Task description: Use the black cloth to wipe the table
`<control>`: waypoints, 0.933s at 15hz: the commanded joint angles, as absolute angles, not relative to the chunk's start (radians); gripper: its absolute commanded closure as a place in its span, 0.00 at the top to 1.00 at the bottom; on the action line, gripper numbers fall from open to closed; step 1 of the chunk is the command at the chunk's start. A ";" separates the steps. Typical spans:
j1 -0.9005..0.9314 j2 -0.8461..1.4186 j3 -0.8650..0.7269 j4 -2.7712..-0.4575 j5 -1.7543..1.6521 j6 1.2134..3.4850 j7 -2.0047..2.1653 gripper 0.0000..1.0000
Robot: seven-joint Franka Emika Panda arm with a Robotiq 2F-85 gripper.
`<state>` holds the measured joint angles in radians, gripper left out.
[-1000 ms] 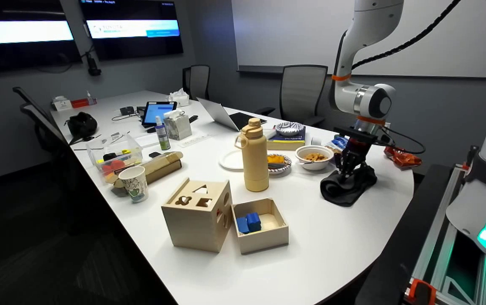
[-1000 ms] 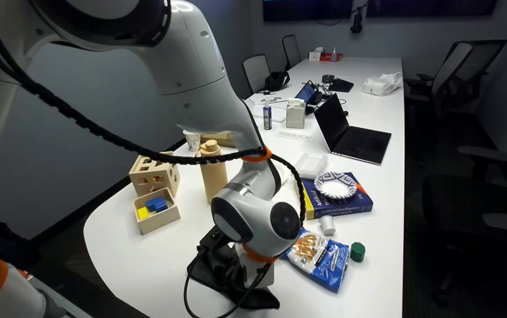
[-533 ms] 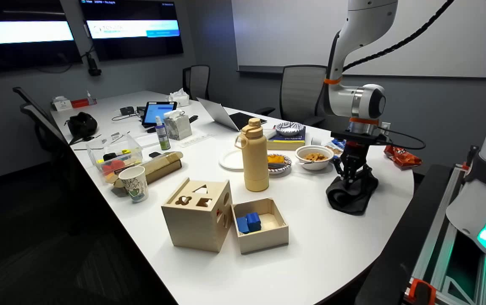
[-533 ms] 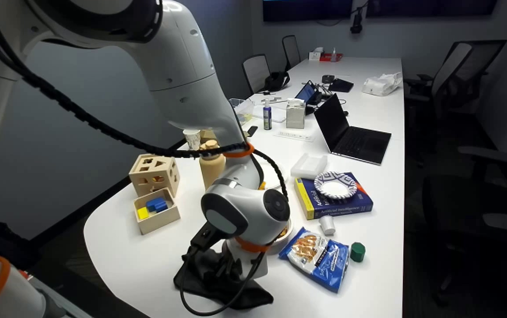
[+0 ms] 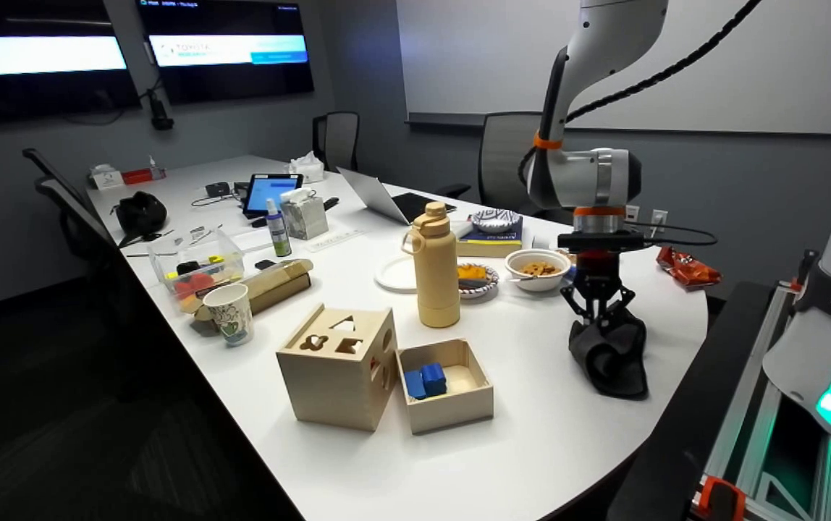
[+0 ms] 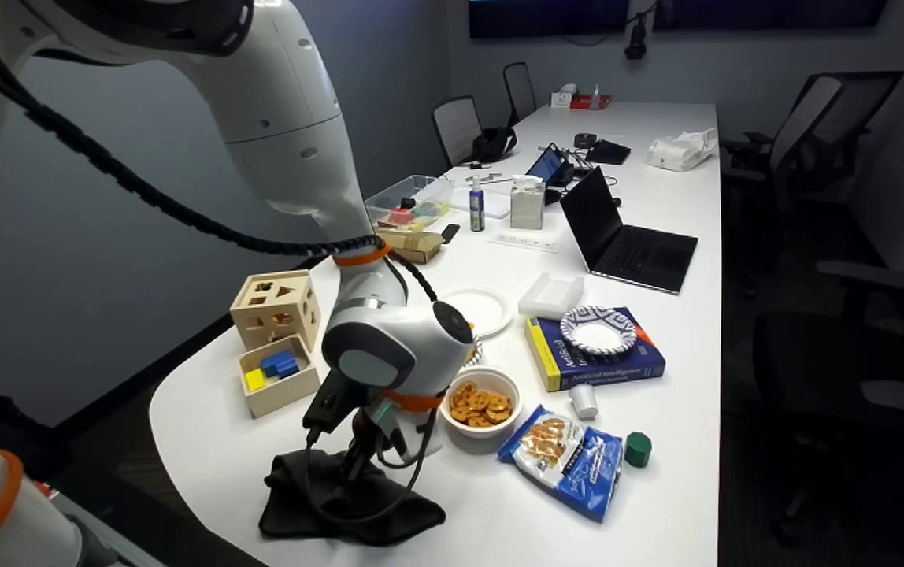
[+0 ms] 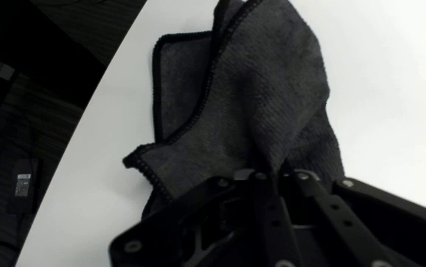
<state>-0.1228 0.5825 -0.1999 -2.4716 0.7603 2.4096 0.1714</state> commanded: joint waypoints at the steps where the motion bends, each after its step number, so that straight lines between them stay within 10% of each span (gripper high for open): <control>1: -0.101 0.493 -0.151 -2.471 0.688 2.387 0.184 0.02; 14: -0.121 0.550 -0.063 -2.200 0.638 2.321 0.177 0.02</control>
<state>-0.0976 0.5156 -0.0543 -2.2483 0.6598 2.3496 0.1698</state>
